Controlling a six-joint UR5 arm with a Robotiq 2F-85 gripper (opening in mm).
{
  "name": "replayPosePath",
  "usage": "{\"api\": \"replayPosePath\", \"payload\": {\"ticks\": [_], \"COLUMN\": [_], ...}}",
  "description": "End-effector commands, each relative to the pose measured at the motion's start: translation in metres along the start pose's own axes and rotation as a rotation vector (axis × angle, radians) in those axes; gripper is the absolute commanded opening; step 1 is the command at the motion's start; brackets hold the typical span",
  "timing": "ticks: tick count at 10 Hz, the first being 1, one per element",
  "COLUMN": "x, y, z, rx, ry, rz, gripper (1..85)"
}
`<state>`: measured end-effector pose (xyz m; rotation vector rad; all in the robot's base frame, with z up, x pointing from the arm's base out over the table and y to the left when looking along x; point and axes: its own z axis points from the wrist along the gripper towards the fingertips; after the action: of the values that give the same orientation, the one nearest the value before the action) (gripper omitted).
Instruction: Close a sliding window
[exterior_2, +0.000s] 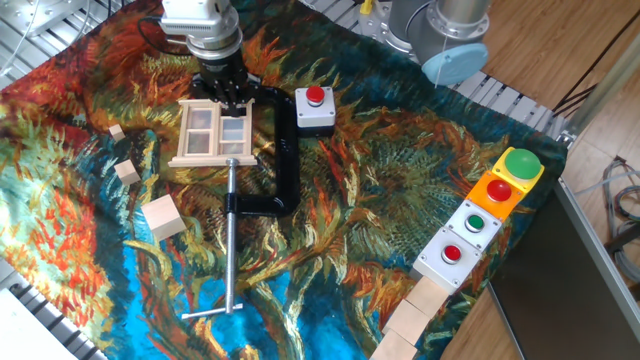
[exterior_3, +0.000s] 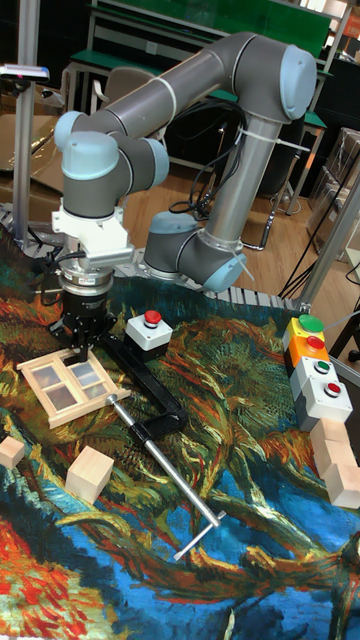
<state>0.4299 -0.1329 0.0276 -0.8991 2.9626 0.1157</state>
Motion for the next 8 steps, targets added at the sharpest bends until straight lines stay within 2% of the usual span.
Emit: {"api": "replayPosePath", "payload": {"ticks": [1, 5, 8], "x": [-0.0174, -0.0235, -0.0191], "y": [-0.0011, -0.0046, -0.0046], "z": [-0.0001, 0.0063, 0.009], "rx": [0.001, 0.001, -0.004], "ry": [-0.036, -0.047, -0.048], "rz": [-0.002, -0.005, -0.005], "gripper": [10.7, 10.7, 10.7]}}
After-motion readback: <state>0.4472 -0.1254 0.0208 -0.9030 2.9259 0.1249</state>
